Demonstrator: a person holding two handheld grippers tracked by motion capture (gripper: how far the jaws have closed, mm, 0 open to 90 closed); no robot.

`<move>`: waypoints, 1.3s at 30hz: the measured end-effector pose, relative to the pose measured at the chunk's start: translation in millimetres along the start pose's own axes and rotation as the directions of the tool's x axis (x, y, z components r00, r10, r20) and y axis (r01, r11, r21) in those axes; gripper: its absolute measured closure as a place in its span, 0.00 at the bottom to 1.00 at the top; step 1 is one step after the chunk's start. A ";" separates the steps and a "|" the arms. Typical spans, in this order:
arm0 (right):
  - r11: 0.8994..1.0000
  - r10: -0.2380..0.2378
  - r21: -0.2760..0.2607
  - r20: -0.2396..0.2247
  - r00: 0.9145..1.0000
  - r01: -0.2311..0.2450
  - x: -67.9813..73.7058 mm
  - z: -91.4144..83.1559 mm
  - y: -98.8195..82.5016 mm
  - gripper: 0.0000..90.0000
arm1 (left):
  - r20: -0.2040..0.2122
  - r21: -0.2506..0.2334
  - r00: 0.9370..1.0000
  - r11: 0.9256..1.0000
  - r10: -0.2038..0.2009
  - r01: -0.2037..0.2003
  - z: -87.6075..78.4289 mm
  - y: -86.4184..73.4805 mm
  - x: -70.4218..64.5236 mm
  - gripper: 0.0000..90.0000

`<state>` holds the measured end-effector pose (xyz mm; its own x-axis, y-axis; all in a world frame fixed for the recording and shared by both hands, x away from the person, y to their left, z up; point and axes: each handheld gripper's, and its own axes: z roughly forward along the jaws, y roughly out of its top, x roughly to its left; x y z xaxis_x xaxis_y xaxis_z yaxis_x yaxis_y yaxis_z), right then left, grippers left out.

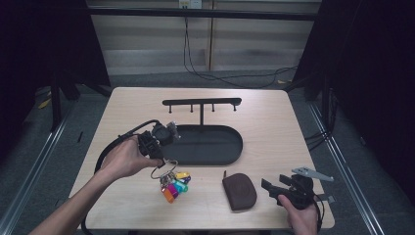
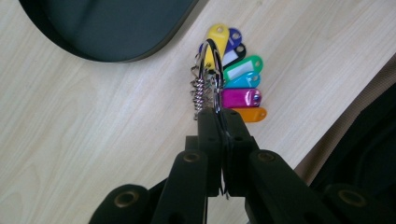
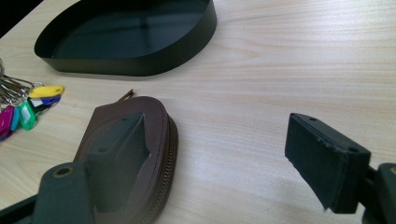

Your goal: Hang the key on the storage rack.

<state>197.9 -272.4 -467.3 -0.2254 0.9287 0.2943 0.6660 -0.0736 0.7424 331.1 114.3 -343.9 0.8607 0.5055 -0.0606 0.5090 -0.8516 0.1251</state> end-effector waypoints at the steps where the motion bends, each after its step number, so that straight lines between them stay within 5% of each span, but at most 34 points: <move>1: 1.000 0.001 0.000 -0.001 1.000 -0.001 0.0 0.0 0.0 0.23 | -0.002 -0.006 1.000 1.000 0.003 -0.003 -1.7 -0.2 0.4 0.98; 10: 1.000 -0.004 -0.015 0.005 1.000 0.004 1.4 -1.2 0.5 0.24 | -0.005 0.013 1.000 1.000 0.007 -0.007 -5.2 -2.6 3.6 0.98; 15: 1.000 -0.006 -0.003 0.003 1.000 0.006 0.8 -0.4 0.3 0.23 | 0.005 0.018 0.999 0.999 -0.038 0.038 -12.7 -0.5 6.7 0.98; 22: 1.000 -0.008 -0.002 0.002 1.000 0.008 1.0 -0.4 0.2 0.23 | 0.030 -0.014 0.999 1.000 -0.018 0.018 -30.0 -0.4 9.1 0.98; 39: 1.000 -0.009 -0.002 0.003 1.000 0.009 0.7 -0.3 0.4 0.23 | -0.012 -0.034 1.000 0.999 -0.021 0.020 -77.8 5.1 16.1 0.98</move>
<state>197.8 -271.9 -466.6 -0.2296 0.9303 0.2860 0.6625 -0.0659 0.7462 346.6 128.9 -267.2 0.8497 0.5248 -0.0511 0.5258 -0.8360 0.1570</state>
